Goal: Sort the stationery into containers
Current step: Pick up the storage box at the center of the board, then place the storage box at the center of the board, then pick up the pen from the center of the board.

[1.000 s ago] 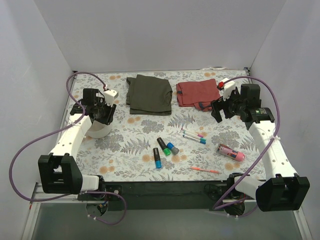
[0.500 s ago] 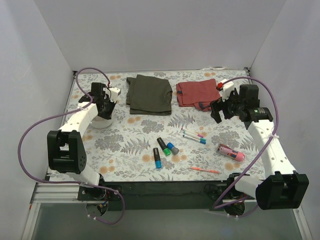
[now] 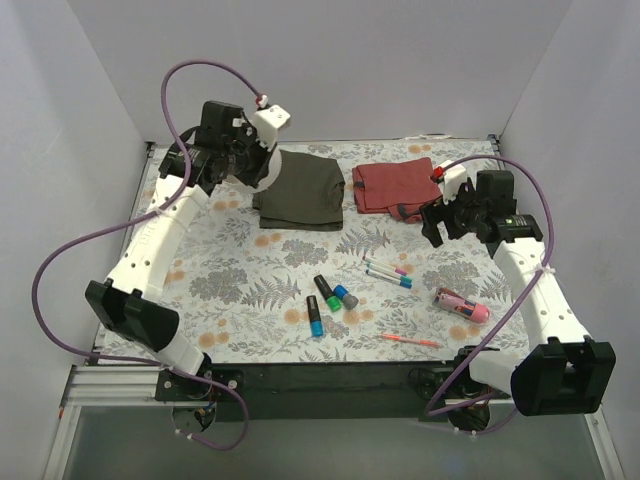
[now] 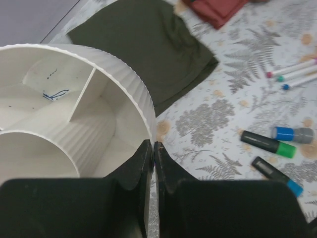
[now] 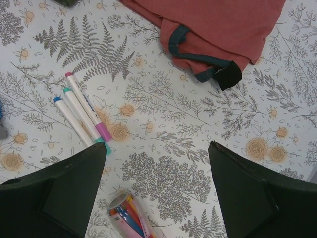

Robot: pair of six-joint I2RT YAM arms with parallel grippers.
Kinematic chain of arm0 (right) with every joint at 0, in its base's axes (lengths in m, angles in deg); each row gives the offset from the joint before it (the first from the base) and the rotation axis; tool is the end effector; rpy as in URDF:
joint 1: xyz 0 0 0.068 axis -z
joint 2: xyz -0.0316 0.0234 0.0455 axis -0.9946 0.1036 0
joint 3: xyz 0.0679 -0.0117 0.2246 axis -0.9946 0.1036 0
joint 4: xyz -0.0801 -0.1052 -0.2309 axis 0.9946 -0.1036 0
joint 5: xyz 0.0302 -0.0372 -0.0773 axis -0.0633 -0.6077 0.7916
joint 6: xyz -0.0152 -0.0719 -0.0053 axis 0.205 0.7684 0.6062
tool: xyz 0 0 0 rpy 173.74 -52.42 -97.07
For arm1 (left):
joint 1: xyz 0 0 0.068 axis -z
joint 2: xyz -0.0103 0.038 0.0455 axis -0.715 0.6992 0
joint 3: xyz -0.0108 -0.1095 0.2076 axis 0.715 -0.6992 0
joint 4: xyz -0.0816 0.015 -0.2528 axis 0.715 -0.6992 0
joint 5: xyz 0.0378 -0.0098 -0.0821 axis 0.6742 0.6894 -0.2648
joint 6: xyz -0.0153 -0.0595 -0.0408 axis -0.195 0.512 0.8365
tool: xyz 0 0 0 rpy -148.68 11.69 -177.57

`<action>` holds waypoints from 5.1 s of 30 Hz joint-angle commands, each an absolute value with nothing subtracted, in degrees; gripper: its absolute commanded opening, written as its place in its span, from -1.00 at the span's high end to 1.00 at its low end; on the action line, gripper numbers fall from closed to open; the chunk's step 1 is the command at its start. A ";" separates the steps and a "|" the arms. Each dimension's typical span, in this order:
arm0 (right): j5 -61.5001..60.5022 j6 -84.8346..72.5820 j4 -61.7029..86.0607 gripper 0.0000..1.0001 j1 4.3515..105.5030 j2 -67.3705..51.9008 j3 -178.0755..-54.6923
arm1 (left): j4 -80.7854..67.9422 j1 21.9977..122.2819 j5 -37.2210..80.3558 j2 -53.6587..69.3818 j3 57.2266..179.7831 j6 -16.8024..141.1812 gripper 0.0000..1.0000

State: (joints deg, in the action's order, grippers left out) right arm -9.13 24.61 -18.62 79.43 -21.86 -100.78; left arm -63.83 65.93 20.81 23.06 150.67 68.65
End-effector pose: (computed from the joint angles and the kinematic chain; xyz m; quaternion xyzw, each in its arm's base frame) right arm 0.2896 0.0407 0.2671 -0.2795 0.8482 0.0533 0.4467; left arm 0.3265 -0.1310 0.3662 0.0501 0.9084 -0.2019 0.3626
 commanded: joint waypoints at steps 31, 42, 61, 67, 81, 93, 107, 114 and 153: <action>-3.23 26.09 -16.32 -0.87 83.53 -29.84 -93.22 | -56.16 91.78 9.17 45.04 150.57 50.87 1.00; -3.58 26.26 -16.32 -0.87 83.53 -30.19 -91.90 | -53.26 92.92 9.09 49.26 150.57 50.87 1.00; -6.57 28.11 -19.20 -0.97 85.64 -31.86 -91.81 | -48.25 93.10 16.73 41.11 148.55 52.72 -0.10; -7.71 28.03 -22.99 -0.97 85.81 -36.78 -91.29 | -47.02 93.10 20.50 28.89 146.89 60.97 -0.41; -11.23 19.32 -29.59 -0.97 85.81 -35.82 -93.13 | -47.37 90.12 20.86 -2.68 108.75 81.88 -0.80; -10.44 21.16 -28.88 -0.95 85.81 -37.22 -92.43 | -50.62 85.72 3.11 2.24 100.84 51.85 -0.27; -12.11 24.68 -29.24 -0.92 85.81 -36.08 -91.38 | -60.65 84.93 -10.33 8.48 96.00 -17.48 -0.22; -10.96 25.91 -29.33 -0.92 85.72 -36.35 -91.29 | -54.57 84.93 -9.72 10.40 92.12 -29.97 -0.25; -11.67 28.02 -29.24 -0.91 85.81 -35.82 -91.02 | -74.18 97.67 -1.64 38.36 117.44 -27.62 0.17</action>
